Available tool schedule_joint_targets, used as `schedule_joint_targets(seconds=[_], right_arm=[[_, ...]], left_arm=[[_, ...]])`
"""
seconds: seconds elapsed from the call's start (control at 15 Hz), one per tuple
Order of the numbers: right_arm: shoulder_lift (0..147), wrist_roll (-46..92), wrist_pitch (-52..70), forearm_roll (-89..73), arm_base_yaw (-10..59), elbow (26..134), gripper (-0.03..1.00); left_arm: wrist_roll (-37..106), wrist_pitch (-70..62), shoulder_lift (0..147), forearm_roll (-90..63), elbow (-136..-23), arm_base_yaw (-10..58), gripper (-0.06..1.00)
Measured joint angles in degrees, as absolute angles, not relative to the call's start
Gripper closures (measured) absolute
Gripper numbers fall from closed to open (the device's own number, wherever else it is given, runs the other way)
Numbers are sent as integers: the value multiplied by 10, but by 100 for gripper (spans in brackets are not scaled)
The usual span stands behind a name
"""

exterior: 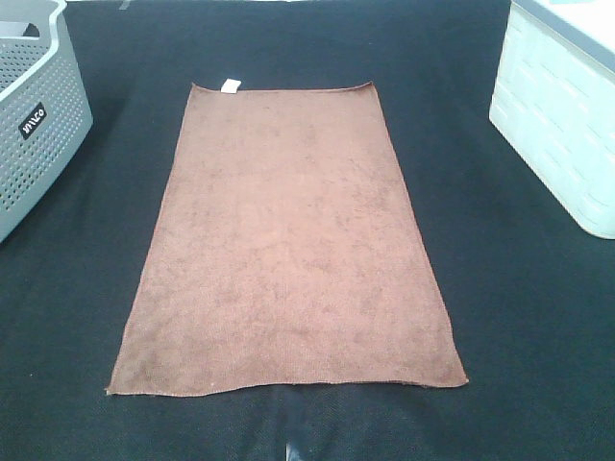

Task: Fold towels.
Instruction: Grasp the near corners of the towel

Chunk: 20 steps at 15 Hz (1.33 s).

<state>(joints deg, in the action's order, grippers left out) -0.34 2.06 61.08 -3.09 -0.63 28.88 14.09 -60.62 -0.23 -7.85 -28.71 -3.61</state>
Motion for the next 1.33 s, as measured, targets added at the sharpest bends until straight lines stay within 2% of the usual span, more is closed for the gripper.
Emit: schedule_joint_targets(seconds=[1.2, 1.33], right_arm=[[-3, 21, 611, -31, -6, 289, 12], [-3, 21, 604, -31, -6, 291, 12]], left_arm=[[139, -606, -2, -78, -288, -36, 19], [117, -560, -2, -79, -295, -36, 19]])
